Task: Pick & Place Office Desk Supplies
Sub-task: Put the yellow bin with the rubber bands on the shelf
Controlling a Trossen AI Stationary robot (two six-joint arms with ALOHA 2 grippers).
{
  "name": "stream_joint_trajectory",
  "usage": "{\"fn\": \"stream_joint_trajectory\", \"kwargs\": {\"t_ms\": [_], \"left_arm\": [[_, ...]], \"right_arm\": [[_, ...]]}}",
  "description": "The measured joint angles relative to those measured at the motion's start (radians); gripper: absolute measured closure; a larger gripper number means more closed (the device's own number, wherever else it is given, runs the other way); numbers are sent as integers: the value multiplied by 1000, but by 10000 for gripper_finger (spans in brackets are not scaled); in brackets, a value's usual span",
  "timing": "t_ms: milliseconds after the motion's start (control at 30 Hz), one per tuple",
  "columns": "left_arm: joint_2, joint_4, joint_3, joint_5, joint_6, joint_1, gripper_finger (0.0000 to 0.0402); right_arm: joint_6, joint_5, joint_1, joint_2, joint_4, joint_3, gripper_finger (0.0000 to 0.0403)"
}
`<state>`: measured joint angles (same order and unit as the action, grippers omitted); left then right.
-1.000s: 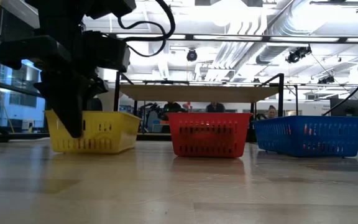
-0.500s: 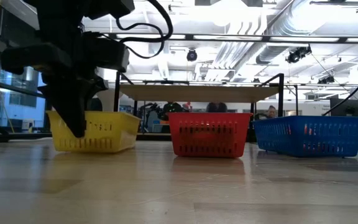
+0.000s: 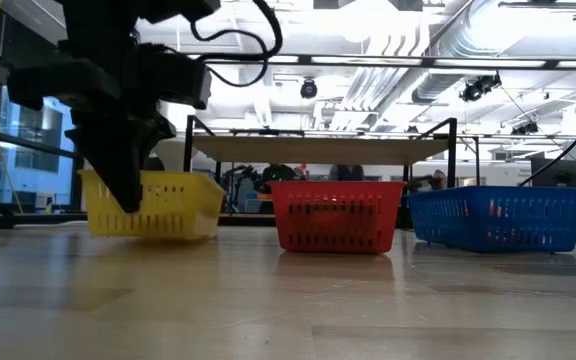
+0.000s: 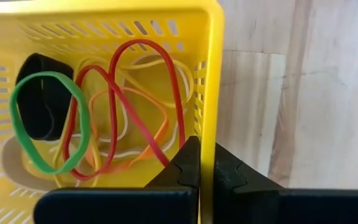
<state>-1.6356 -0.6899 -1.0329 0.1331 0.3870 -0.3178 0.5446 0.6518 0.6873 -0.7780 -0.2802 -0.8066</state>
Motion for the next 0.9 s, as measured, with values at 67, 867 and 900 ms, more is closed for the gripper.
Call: {"fn": "stream_joint_trajectory", "kwargs": {"t_ms": [67, 867, 900], "left_arm": [[0, -12, -12, 4, 1, -8, 401], [24, -170, -139, 107, 82, -104, 401], [24, -177, -145, 109, 87, -110, 401]], "right_arm": [[0, 0, 0, 0, 0, 0, 256], [0, 0, 0, 0, 0, 0, 256], [0, 0, 0, 0, 0, 0, 256]]}}
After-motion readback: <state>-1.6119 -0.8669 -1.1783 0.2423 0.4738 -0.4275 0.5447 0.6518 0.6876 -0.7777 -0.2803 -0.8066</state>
